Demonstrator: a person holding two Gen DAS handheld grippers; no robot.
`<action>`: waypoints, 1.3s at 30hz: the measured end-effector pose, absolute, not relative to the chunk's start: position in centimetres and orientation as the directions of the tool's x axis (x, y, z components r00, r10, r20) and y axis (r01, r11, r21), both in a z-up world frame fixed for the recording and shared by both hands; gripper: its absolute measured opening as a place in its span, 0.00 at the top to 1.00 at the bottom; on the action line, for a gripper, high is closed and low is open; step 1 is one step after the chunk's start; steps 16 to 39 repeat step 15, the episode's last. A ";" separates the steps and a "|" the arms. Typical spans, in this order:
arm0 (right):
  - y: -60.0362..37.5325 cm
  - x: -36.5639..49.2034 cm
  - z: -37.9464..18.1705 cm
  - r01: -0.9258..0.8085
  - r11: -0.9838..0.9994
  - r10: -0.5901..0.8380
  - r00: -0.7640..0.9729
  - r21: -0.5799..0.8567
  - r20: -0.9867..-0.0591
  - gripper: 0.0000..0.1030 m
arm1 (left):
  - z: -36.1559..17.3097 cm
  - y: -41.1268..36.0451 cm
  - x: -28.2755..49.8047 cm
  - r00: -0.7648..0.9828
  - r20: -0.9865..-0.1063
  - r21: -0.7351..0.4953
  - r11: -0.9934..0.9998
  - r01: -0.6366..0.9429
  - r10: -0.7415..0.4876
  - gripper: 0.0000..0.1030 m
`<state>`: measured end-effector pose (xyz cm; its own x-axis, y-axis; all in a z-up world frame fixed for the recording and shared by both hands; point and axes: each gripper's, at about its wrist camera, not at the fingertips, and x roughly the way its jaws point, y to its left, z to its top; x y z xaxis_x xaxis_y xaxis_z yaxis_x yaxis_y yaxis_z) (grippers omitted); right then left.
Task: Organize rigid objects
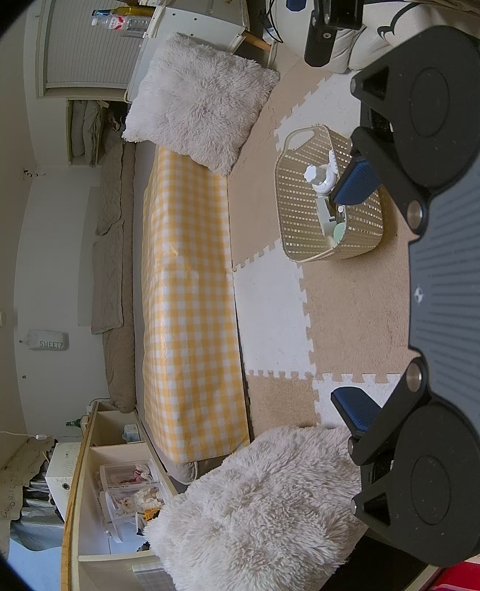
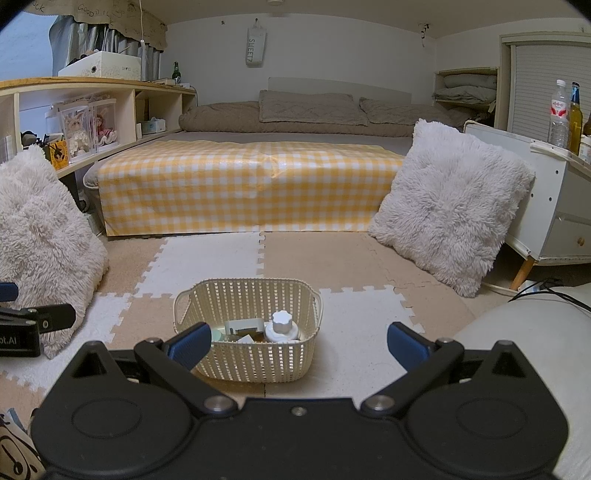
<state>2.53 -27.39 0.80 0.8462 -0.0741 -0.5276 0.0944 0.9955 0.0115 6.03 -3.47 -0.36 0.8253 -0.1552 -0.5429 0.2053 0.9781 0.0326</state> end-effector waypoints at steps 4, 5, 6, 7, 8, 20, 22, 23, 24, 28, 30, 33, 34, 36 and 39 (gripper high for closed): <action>-27.4 2.5 0.8 0.094 0.996 -0.073 0.846 0.012 -0.528 0.00 | -0.3 -3.5 6.0 0.826 -0.542 0.034 0.978 0.206 -0.155 0.00; -27.4 2.5 0.8 0.094 0.996 -0.073 0.846 0.012 -0.528 0.00 | -0.3 -3.5 6.0 0.826 -0.543 0.034 0.978 0.205 -0.155 0.00; -27.4 2.5 0.8 0.094 0.996 -0.074 0.846 0.012 -0.528 0.00 | -0.4 -3.4 6.0 0.825 -0.543 0.033 0.978 0.206 -0.155 0.00; -27.4 2.5 0.8 0.094 0.996 -0.073 0.846 0.012 -0.528 0.00 | -0.4 -3.4 6.0 0.825 -0.543 0.032 0.978 0.205 -0.155 0.00; -27.4 2.5 0.8 0.094 0.996 -0.073 0.846 0.012 -0.528 0.00 | -0.4 -3.4 6.1 0.825 -0.543 0.032 0.978 0.205 -0.155 0.00; -27.4 2.5 0.8 0.094 0.996 -0.073 0.846 0.012 -0.528 0.00 | -0.4 -3.3 6.1 0.824 -0.545 0.031 0.978 0.204 -0.155 0.00; -27.4 2.5 0.8 0.094 0.996 -0.073 0.846 0.012 -0.528 0.00 | -0.4 -3.3 6.1 0.824 -0.545 0.031 0.978 0.204 -0.155 0.00; -27.4 2.5 0.8 0.094 0.996 -0.073 0.846 0.012 -0.528 0.00 | -0.4 -3.3 6.1 0.824 -0.545 0.031 0.978 0.204 -0.155 0.00; -27.4 2.5 0.8 0.094 0.996 -0.073 0.846 0.012 -0.528 0.00 | -0.4 -3.3 6.1 0.824 -0.545 0.031 0.978 0.204 -0.155 0.00; -27.4 2.5 0.8 0.094 0.996 -0.073 0.846 0.012 -0.528 0.00 | -0.4 -3.3 6.1 0.824 -0.545 0.031 0.978 0.204 -0.155 0.00; -27.4 2.5 0.8 0.094 0.996 -0.073 0.846 0.012 -0.528 0.00 | -0.4 -3.3 6.1 0.824 -0.545 0.031 0.978 0.204 -0.155 0.00; -27.4 2.5 0.8 0.094 0.996 -0.073 0.846 0.012 -0.528 0.00 | -0.4 -3.3 6.1 0.824 -0.545 0.031 0.978 0.204 -0.155 0.00; -27.4 2.5 0.8 0.094 0.996 -0.073 0.846 0.012 -0.528 0.00 | -0.4 -3.3 6.1 0.824 -0.545 0.031 0.978 0.204 -0.155 0.00; -27.4 2.5 0.8 0.094 0.996 -0.073 0.846 0.012 -0.528 0.00 | -0.4 -3.3 6.1 0.824 -0.545 0.031 0.978 0.204 -0.155 0.00; -27.4 2.5 0.8 0.094 0.996 -0.073 0.846 0.012 -0.528 0.00 | -0.4 -3.3 6.1 0.824 -0.545 0.031 0.978 0.204 -0.155 0.00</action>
